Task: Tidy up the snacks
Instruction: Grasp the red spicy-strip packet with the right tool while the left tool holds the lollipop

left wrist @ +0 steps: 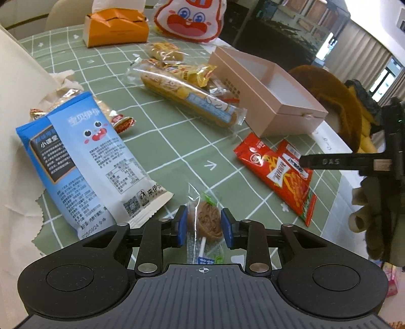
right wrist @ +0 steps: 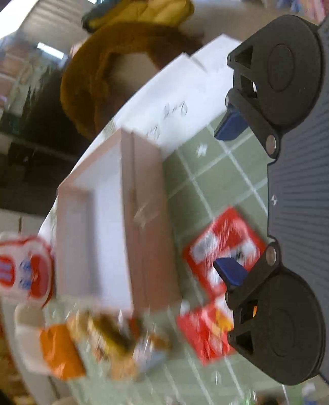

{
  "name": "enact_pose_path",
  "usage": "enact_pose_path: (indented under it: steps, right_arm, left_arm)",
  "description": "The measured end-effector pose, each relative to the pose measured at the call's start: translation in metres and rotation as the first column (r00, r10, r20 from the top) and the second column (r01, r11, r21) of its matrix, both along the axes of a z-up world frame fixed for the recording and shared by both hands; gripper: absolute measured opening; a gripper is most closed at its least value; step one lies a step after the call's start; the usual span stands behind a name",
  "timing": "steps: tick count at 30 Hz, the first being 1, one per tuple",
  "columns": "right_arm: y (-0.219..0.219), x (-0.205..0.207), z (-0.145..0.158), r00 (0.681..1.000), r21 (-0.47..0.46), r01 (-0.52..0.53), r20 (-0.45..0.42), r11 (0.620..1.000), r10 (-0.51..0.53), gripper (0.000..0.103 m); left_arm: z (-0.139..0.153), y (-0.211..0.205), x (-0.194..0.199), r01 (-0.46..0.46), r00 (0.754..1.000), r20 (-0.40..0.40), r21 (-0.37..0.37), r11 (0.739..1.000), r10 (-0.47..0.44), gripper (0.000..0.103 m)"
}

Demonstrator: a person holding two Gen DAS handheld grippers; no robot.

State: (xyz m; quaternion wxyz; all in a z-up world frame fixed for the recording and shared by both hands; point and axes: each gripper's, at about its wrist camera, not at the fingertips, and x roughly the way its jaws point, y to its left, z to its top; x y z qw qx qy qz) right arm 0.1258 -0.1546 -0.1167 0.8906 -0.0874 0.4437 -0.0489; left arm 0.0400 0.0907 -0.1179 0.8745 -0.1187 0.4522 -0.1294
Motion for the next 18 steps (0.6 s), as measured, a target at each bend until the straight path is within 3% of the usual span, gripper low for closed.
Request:
enact_pose_path:
  steps: [3, 8, 12, 15, 18]
  right_arm:
    - [-0.001, -0.010, -0.003, 1.000, 0.034, 0.018, -0.010, 0.999, -0.018, 0.096]
    - [0.018, -0.039, -0.005, 0.997, 0.112, -0.035, -0.065, 0.993, 0.043, 0.096]
    - [0.030, -0.057, 0.010, 0.996, 0.181, -0.086, -0.005, 0.980, 0.088, 0.096]
    - [0.041, -0.054, 0.016, 0.987, 0.219, -0.159, -0.002, 0.963, 0.163, 0.097]
    - [0.051, -0.040, 0.014, 0.989, 0.270, -0.128, -0.033, 0.954, 0.142, 0.097]
  left_arm:
    - [0.000, 0.002, 0.000, 0.007, 1.000, -0.007, -0.011, 1.000, -0.007, 0.033]
    - [-0.001, 0.002, -0.003, 0.020, 1.000, -0.008, -0.019, 1.000, -0.020, 0.033]
    - [-0.001, 0.002, -0.005, 0.035, 0.999, -0.004, -0.018, 0.999, -0.035, 0.032]
    - [-0.001, 0.002, -0.007, 0.045, 0.999, -0.007, -0.021, 0.999, -0.045, 0.032]
    - [-0.001, 0.003, -0.007, 0.050, 0.999, -0.018, -0.025, 0.998, -0.051, 0.032]
